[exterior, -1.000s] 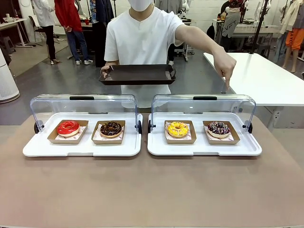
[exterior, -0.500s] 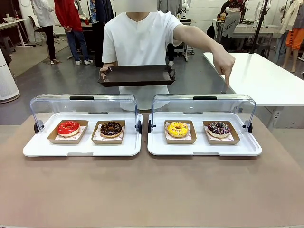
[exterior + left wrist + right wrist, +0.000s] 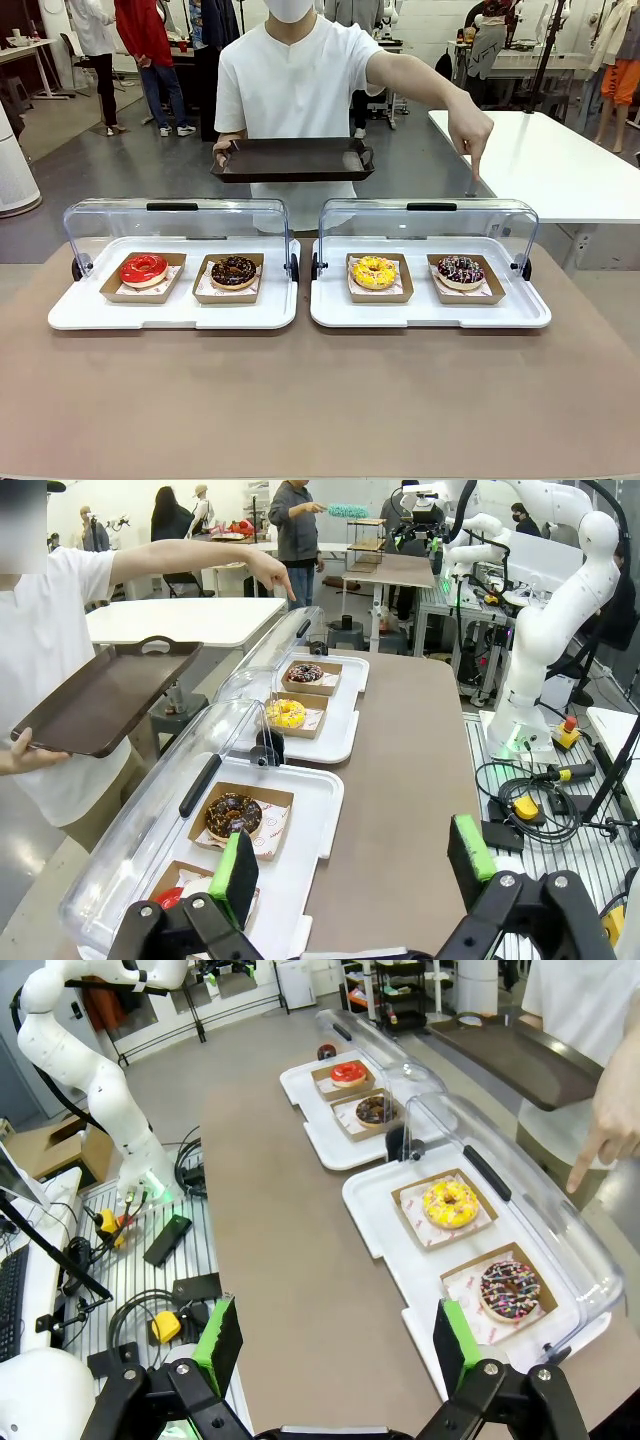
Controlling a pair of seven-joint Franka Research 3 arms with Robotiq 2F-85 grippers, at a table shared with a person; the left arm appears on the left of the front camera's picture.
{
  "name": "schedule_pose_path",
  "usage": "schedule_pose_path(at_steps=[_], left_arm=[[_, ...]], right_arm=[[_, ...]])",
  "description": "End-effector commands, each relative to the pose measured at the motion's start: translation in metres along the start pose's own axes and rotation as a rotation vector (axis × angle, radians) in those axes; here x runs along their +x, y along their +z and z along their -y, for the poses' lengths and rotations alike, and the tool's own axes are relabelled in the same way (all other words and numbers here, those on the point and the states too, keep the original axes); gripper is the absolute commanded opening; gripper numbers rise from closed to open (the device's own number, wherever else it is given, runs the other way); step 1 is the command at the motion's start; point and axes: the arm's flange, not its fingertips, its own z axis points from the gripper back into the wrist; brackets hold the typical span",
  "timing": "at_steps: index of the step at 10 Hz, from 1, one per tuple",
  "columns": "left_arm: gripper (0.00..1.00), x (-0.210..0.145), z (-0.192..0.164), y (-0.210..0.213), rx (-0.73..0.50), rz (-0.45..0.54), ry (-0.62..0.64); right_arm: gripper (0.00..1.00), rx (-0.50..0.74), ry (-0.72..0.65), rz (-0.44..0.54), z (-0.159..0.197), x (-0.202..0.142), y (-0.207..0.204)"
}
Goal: Provide the desired donut to the person.
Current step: Pick up and lift the Paper togo box containing the Donut pointed at by the person.
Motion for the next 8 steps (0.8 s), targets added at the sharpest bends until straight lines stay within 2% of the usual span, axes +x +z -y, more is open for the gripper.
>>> schedule_pose_path(at_steps=[1, 5, 8], left_arm=[[1.0, 0.0, 0.001, 0.001, -0.001, 0.006, -0.003], [1.0, 0.0, 0.001, 0.001, -0.001, 0.006, -0.003], [1.0, 0.0, 0.001, 0.001, -0.001, 0.006, -0.003]], right_arm=[[1.0, 0.0, 0.0, 0.0, 0.0, 0.0, 0.0], [1.0, 0.003, -0.004, -0.317, 0.017, 0.048, -0.026], [1.0, 0.009, 0.128, -0.586, 0.034, 0.084, -0.09]])
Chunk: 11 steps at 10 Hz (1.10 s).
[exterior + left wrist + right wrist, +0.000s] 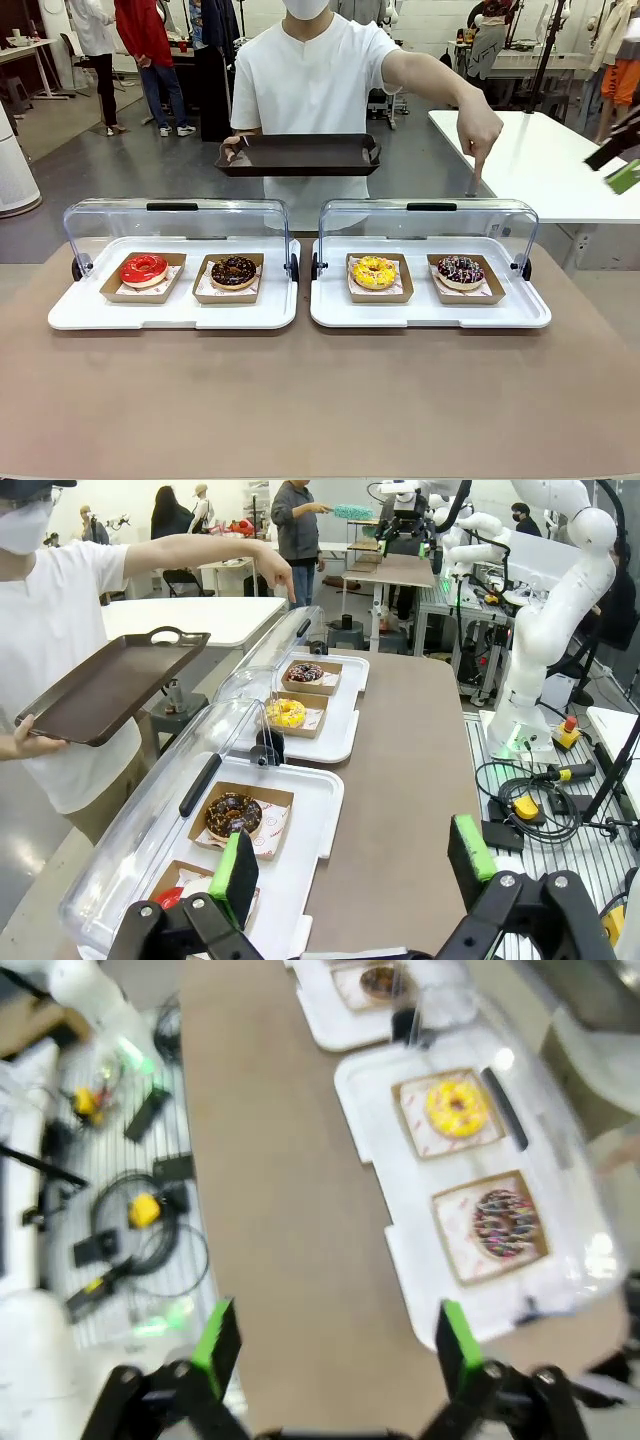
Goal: Provide the desired donut to the person.
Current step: Pick up and lift the Paper togo box containing the Donut pointed at by the person.
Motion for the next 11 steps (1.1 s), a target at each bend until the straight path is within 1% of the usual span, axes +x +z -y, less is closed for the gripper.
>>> schedule_pose_path(at_steps=[1, 2, 4, 7, 8, 9, 10, 11], left_arm=[[1.0, 0.0, 0.001, 0.001, -0.001, 0.007, -0.003], [1.0, 0.0, 0.001, 0.001, -0.001, 0.007, -0.003], [1.0, 0.0, 0.001, 0.001, -0.001, 0.007, -0.003], [1.0, 0.0, 0.001, 0.001, -0.001, 0.007, -0.003], [1.0, 0.0, 0.001, 0.001, -0.001, 0.007, -0.003], [1.0, 0.0, 0.001, 0.001, -0.001, 0.007, -0.003], [1.0, 0.0, 0.001, 0.001, -0.001, 0.007, -0.003], [1.0, 0.0, 0.001, 0.001, -0.001, 0.007, -0.003]], right_arm=[[1.0, -0.025, 0.032, -0.165, 0.023, 0.02, -0.032], [1.0, -0.046, 0.058, -0.222, 0.033, 0.03, -0.056], [1.0, -0.102, 0.098, -0.322, 0.049, 0.038, -0.09], [1.0, -0.083, 0.112, -0.347, 0.062, 0.037, -0.118], [1.0, -0.078, 0.123, -0.354, 0.059, 0.04, -0.121], [1.0, -0.072, 0.125, -0.341, 0.056, 0.042, -0.122], [1.0, -0.066, 0.134, -0.338, 0.064, 0.037, -0.119], [1.0, -0.066, 0.134, -0.338, 0.064, 0.037, -0.119]])
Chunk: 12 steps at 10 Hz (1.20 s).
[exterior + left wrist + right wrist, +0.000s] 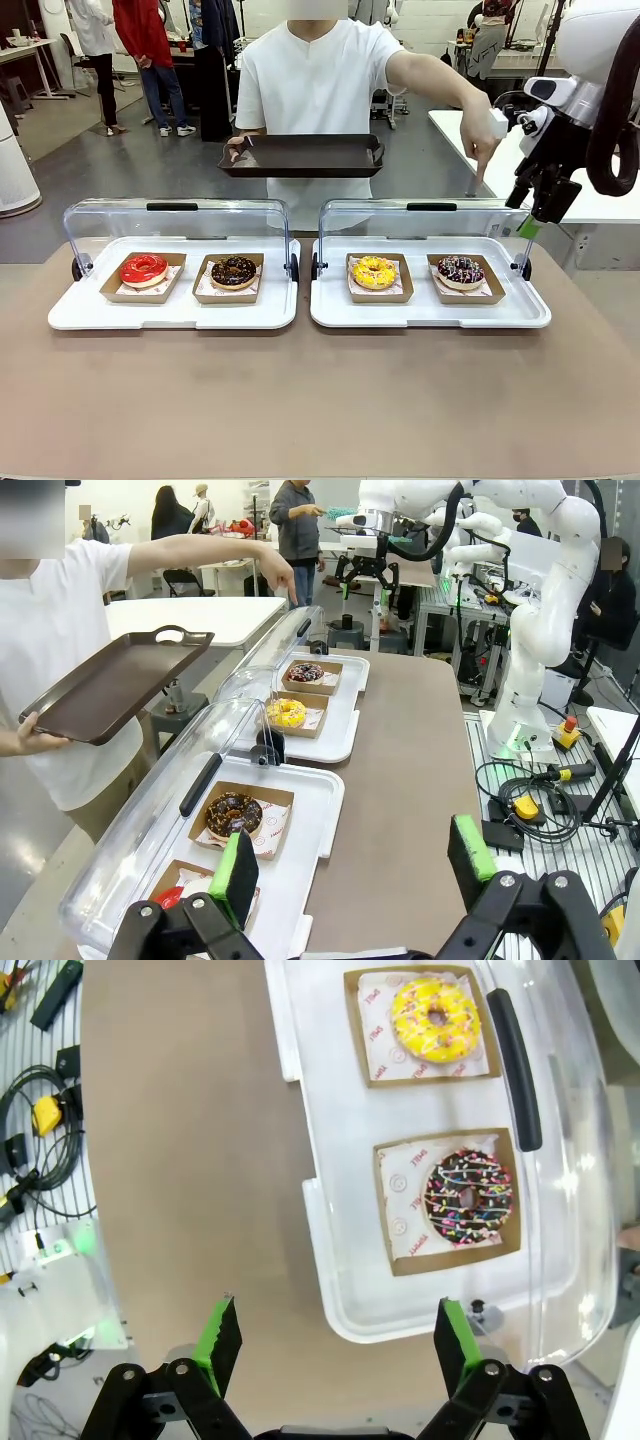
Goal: Provide the desired donut to the person.
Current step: Pick up and lift the Paper togo box containing the Donut pointed at by the person.
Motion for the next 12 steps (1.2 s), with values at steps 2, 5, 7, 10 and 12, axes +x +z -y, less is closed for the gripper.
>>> schedule_pose_path(at_steps=[2, 5, 7, 10, 12], left_arm=[[1.0, 0.0, 0.001, 0.001, -0.001, 0.007, -0.004], [1.0, 0.0, 0.001, 0.001, -0.001, 0.007, -0.004], [1.0, 0.0, 0.001, 0.001, -0.001, 0.007, -0.004], [1.0, 0.0, 0.001, 0.001, -0.001, 0.007, -0.004], [1.0, 0.0, 0.001, 0.001, -0.001, 0.007, -0.004]], right_arm=[[1.0, -0.003, -0.002, -0.002, 0.001, -0.002, 0.001], [1.0, -0.001, -0.005, 0.002, 0.001, -0.003, 0.001], [1.0, -0.028, 0.109, -0.036, -0.015, 0.0, -0.014], [1.0, -0.021, 0.216, -0.116, -0.033, 0.005, -0.037], [1.0, -0.03, 0.22, -0.153, -0.032, 0.004, -0.057]])
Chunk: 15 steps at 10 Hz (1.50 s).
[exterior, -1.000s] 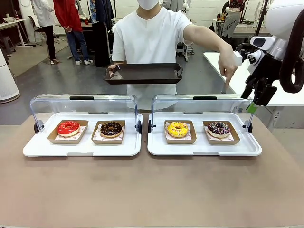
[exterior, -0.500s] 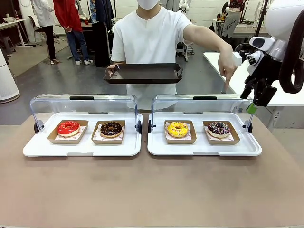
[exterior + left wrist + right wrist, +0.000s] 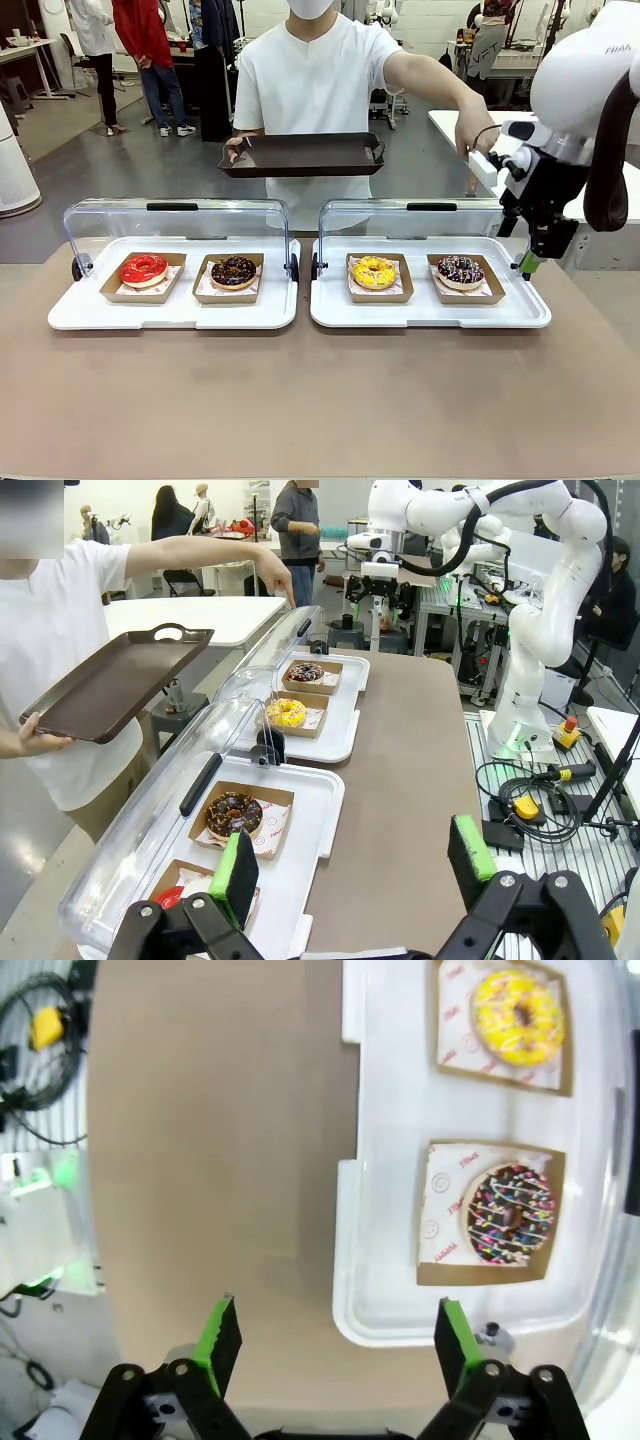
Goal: Provide the desired donut to the person.
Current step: Pick up and lift the Paper togo box containing the Donut pointed at by the person.
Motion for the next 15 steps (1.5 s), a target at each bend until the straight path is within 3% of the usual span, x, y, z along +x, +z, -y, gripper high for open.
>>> schedule_pose_path(at_steps=[1, 4, 8, 11, 15], left_arm=[[1.0, 0.0, 0.001, 0.001, -0.002, 0.008, -0.004], [1.0, 0.0, 0.001, 0.001, -0.002, 0.008, -0.004], [1.0, 0.0, 0.001, 0.001, -0.002, 0.008, -0.004], [1.0, 0.0, 0.001, 0.001, -0.002, 0.008, -0.004], [1.0, 0.0, 0.001, 0.001, -0.002, 0.008, -0.004]], right_arm=[[1.0, -0.039, 0.011, -0.033, 0.006, -0.006, -0.023], [1.0, -0.055, -0.054, -0.041, 0.035, -0.021, -0.054], [1.0, -0.015, -0.043, -0.05, 0.055, -0.023, -0.087], [1.0, -0.014, -0.086, -0.059, 0.055, -0.022, -0.09], [1.0, 0.007, -0.041, -0.036, 0.052, -0.022, -0.095]])
